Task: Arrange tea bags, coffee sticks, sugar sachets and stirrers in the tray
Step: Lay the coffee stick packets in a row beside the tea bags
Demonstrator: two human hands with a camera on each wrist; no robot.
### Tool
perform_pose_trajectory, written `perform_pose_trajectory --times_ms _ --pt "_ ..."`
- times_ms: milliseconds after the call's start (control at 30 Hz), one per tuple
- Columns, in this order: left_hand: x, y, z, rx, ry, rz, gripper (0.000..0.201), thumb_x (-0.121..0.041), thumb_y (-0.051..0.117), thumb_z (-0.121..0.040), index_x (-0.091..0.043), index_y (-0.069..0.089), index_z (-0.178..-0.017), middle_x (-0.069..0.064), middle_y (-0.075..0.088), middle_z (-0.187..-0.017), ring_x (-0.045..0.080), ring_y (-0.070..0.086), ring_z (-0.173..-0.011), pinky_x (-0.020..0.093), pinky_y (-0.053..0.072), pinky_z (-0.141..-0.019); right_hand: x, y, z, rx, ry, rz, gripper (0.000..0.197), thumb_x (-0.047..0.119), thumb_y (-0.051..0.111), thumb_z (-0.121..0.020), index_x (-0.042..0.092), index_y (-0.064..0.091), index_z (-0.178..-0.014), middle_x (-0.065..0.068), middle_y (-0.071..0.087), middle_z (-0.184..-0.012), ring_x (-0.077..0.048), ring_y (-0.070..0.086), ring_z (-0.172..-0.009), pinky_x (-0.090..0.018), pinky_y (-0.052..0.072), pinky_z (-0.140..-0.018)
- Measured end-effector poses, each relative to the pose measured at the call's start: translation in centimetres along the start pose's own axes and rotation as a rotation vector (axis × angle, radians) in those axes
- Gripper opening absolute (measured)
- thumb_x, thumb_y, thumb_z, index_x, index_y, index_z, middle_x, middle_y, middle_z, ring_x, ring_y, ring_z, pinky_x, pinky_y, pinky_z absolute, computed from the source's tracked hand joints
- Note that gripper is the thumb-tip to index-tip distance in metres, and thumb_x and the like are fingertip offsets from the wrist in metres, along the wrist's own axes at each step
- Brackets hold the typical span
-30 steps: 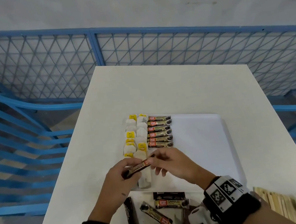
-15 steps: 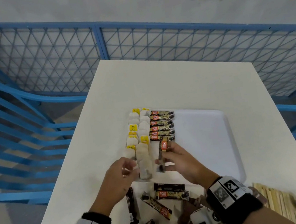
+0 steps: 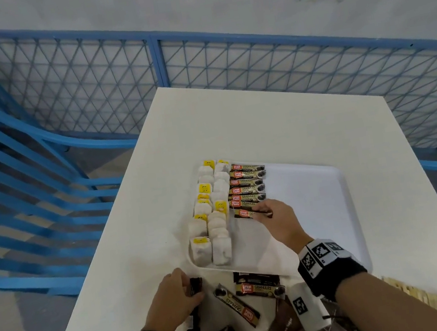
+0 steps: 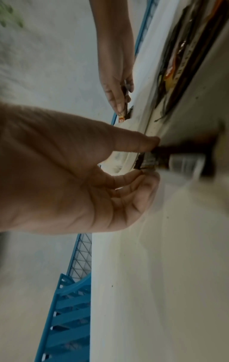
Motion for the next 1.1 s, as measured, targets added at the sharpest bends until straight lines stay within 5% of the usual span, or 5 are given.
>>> perform_pose_trajectory --times_ms 167,467,633,900,1100 --pt "-0.2 -0.8 0.2 -0.005 0.011 0.075 0.023 -0.023 0.067 -0.080 -0.017 0.047 -0.090 -0.003 0.055 -0.085 0.014 0.052 -0.076 0.015 0.037 -0.058 0.2 1.0 -1.4 -0.008 -0.089 0.119 0.017 0.006 0.066 -0.084 0.001 0.066 -0.100 -0.004 0.056 -0.094 -0.012 0.054 -0.087 -0.003 0.041 -0.074" --pt "-0.8 -2.7 2.0 0.023 0.030 0.258 0.019 -0.022 0.067 -0.083 -0.024 0.052 -0.093 -0.004 0.063 -0.084 0.009 0.060 -0.066 0.015 0.047 -0.053 -0.9 1.4 -2.1 -0.118 -0.187 0.276 0.017 0.019 0.072 -0.079 0.015 0.068 -0.095 -0.001 0.066 -0.093 -0.022 0.057 -0.092 -0.042 0.045 -0.087" --pt "-1.7 -2.5 2.9 0.151 0.075 0.261 0.018 -0.016 0.051 -0.090 -0.023 0.051 -0.107 0.000 0.055 -0.098 0.015 0.054 -0.064 0.023 0.046 -0.050 0.2 0.4 -0.3 -0.159 -0.261 0.239 0.010 0.017 0.066 -0.085 0.012 0.067 -0.094 -0.001 0.065 -0.092 -0.020 0.054 -0.090 -0.032 0.043 -0.083" --pt "-2.8 -0.3 4.0 0.371 0.254 -0.032 0.025 -0.040 0.059 -0.086 -0.022 0.049 -0.101 -0.009 0.044 -0.090 0.005 0.042 -0.076 0.016 0.038 -0.069 1.3 1.7 6.9 0.389 -0.294 0.340 0.013 0.026 0.063 -0.086 0.014 0.066 -0.091 0.006 0.054 -0.083 -0.002 0.047 -0.073 -0.012 0.037 -0.067" --pt "-1.9 2.6 3.9 0.465 0.209 -0.406 0.062 -0.043 0.075 -0.070 -0.017 0.046 -0.118 -0.002 0.045 -0.114 0.016 0.048 -0.103 0.025 0.041 -0.083 -0.4 3.3 10.3 0.517 -0.338 0.751 0.044 0.039 0.063 -0.084 0.016 0.051 -0.119 0.001 0.046 -0.117 -0.016 0.043 -0.108 -0.027 0.039 -0.092"
Point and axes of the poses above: each hand's wrist, its own z-axis away from the middle knuckle, its own y-axis out of the palm, x = y × z, the point moved 4 cm from there along -z, towards the middle knuckle
